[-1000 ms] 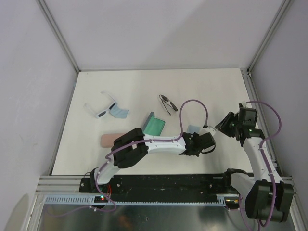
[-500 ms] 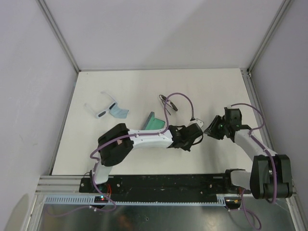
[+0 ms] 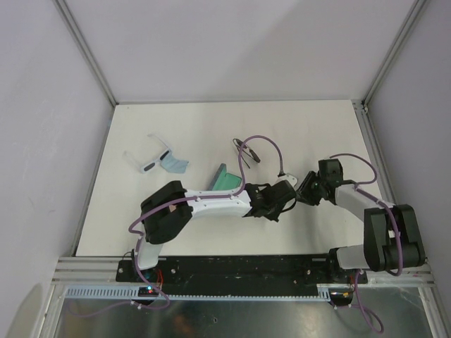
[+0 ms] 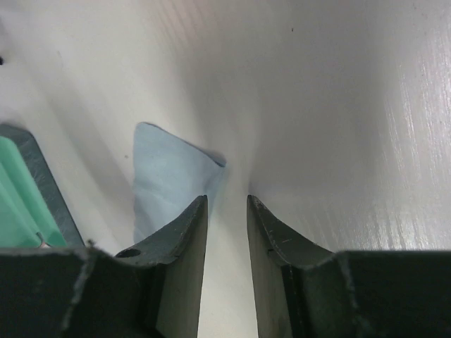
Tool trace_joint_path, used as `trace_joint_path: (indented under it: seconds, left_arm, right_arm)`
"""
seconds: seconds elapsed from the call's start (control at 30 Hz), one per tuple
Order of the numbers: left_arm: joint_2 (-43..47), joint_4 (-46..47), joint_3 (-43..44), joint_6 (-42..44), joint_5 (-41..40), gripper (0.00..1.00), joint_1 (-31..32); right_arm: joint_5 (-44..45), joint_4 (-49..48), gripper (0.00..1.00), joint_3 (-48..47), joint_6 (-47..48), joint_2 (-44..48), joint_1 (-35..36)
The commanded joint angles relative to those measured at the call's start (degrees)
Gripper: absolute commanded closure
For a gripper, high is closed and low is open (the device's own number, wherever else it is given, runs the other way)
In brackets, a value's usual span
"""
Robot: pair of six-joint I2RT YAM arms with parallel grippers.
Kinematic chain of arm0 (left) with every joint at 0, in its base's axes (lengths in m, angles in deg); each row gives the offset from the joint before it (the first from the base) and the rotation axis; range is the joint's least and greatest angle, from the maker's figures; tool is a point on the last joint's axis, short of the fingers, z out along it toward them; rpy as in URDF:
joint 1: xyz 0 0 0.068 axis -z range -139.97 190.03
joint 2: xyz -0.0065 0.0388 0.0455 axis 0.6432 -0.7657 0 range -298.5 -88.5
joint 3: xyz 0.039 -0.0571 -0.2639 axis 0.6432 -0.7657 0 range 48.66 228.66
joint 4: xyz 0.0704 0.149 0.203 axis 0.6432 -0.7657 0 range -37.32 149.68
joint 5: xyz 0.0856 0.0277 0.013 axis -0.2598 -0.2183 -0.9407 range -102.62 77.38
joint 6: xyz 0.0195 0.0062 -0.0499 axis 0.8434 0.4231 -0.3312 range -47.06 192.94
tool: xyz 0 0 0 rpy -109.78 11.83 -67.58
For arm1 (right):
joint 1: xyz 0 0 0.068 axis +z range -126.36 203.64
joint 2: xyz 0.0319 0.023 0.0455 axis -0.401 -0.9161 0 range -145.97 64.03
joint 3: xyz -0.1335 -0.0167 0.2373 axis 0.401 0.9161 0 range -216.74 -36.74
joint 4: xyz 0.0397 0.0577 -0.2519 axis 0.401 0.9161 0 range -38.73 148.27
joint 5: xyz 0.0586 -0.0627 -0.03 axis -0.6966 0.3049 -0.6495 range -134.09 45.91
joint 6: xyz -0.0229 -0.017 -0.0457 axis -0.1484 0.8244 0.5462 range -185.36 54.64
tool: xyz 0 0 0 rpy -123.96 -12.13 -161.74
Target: Organize the sunglasses
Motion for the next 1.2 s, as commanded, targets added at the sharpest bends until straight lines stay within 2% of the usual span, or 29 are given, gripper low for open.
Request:
trace_joint_path:
  seconds: [0.0,0.33,0.47,0.6,0.67,0.93,1.17]
  left_arm:
    - [3.5,1.6,-0.5,-0.6,0.2,1.0,0.1]
    - [3.8,2.0,-1.2,-0.4,0.0,1.0,0.1]
    - [3.8,2.2,-1.2,-0.4,0.0,1.0,0.1]
    - [4.0,2.2,-1.4,-0.5,-0.2,1.0,0.1]
    - [4.4,2.2,-1.7,-0.7,-0.4,1.0,-0.1]
    - [8.0,2.2,-4.5,-1.5,-0.7,1.0,-1.5]
    - [13.7,2.2,-9.9,-3.2,-1.1,1.0,-2.9]
  right_arm:
    - [2.2,-2.8,0.66,0.1,-1.9,-2.8,1.1]
    - [5.1,-4.5,0.7,0.0,-3.7,-6.3,2.5]
    - [5.5,-5.0,0.79,0.1,-3.6,-7.5,2.8]
    - [5.5,-5.2,0.95,0.0,-3.3,-7.4,3.0]
    - [6.0,-4.7,0.99,0.0,-3.2,-6.1,3.1]
    - [6.8,-0.8,1.0,-1.9,-2.8,0.9,4.7]
    - [5.8,1.6,1.0,-7.6,-3.9,0.9,9.2]
